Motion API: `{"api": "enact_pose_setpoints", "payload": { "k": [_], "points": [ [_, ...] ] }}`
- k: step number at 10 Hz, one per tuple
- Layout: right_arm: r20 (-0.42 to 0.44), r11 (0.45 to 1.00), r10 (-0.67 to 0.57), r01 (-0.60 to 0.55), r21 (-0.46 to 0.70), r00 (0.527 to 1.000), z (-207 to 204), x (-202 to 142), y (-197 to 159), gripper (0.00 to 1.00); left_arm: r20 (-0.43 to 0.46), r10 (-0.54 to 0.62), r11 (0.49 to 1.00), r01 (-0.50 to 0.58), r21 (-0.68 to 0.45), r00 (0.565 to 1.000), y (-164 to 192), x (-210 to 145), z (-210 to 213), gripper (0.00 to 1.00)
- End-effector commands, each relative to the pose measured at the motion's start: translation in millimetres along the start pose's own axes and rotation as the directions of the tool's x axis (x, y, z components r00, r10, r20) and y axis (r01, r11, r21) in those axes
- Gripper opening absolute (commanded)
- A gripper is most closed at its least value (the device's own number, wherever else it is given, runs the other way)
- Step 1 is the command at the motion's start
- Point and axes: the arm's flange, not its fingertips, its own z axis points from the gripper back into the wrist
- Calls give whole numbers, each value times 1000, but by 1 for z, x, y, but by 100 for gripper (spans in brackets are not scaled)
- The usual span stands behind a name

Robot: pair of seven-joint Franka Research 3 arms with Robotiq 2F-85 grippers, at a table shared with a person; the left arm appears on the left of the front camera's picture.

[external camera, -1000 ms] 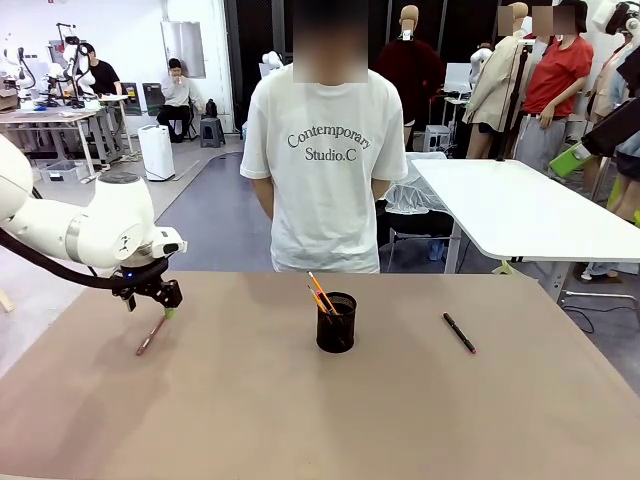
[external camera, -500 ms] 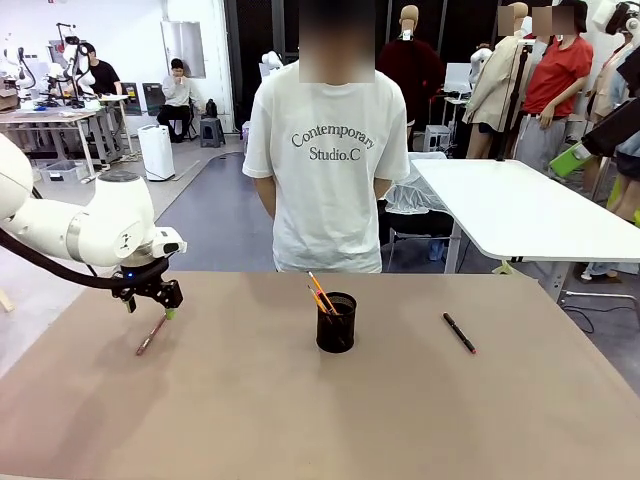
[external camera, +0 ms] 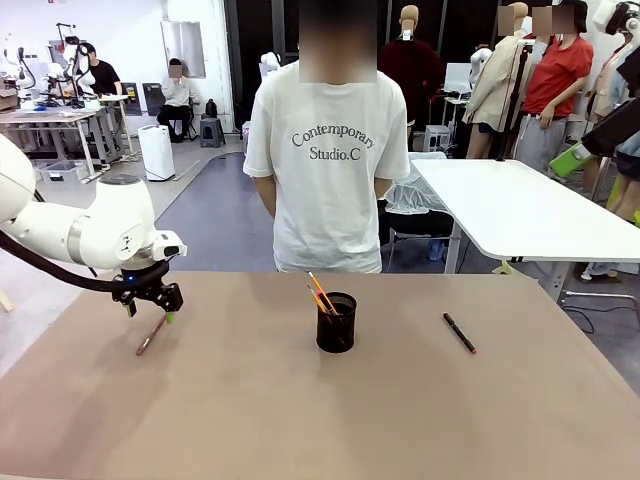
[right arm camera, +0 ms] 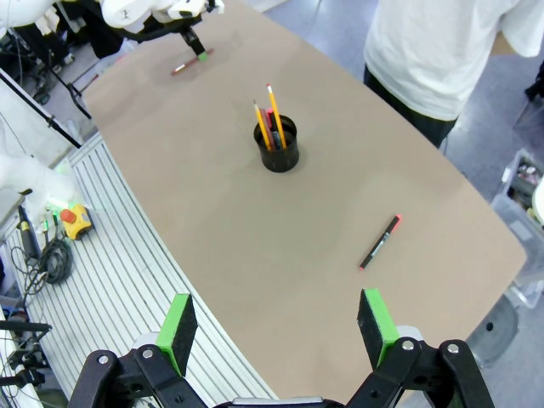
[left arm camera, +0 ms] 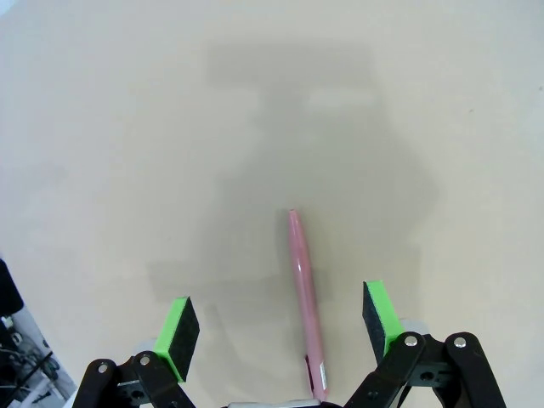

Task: Place the pens into the pen holder.
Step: Pick up a writing instrument from the table and place it into the Pen holder.

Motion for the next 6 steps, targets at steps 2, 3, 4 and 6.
{"api": "enact_pose_setpoints", "payload": {
  "k": [2,3,4,6],
  "points": [
    [13,1000,-4,3,11,1000,1,2,1,100,-54,11,997,-15,-71,998,4,1,-2,100],
    [13,1000,-4,3,11,1000,1,2,1,100,-70,21,997,-26,-74,997,3,1,-2,100],
    [13,1000,-4,3,11,1000,1,2,1,100,-75,18,997,-23,-71,997,1,1,-4,100],
    [13,1000,-4,3,11,1000,1,2,1,100,-83,17,997,-24,-76,996,-1,2,-9,100]
  ]
}}
